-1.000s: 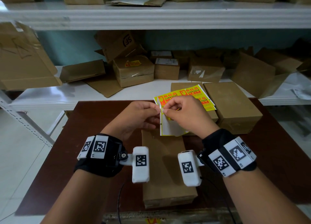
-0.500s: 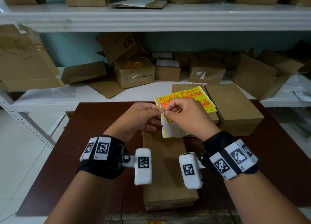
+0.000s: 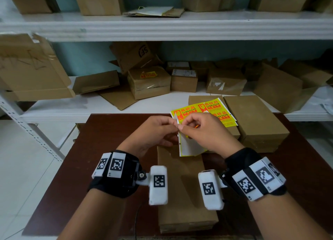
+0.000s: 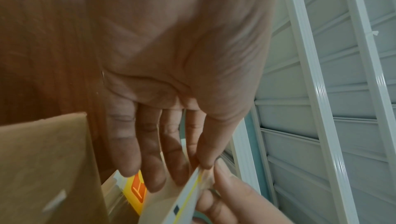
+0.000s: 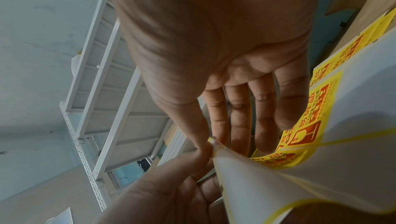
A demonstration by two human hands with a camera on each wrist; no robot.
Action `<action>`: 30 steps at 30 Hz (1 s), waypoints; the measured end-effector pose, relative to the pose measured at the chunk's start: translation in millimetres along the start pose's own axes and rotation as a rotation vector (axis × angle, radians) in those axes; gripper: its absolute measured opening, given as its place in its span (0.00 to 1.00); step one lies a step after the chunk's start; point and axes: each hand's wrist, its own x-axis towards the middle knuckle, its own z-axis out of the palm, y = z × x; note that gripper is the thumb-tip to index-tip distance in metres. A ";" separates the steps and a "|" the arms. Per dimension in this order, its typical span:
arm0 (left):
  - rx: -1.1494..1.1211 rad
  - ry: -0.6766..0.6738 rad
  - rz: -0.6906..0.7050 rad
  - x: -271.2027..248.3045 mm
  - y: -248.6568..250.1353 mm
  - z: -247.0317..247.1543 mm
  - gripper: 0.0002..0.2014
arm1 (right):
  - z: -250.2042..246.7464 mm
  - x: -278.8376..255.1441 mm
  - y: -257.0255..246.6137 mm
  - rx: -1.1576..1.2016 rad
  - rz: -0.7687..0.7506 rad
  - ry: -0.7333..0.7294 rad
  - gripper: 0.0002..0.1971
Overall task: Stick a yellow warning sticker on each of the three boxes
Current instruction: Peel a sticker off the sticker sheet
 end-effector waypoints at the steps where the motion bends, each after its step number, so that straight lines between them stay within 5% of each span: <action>1: 0.006 -0.009 0.006 0.0 -0.4 -0.3 0.04 | 0.2 0.4 0.3 0.007 0.003 0.003 0.08; 30: 0.027 -0.004 -0.013 4.4 -1.8 5.1 0.05 | -2.5 -2.7 -2.2 0.108 0.146 -0.031 0.06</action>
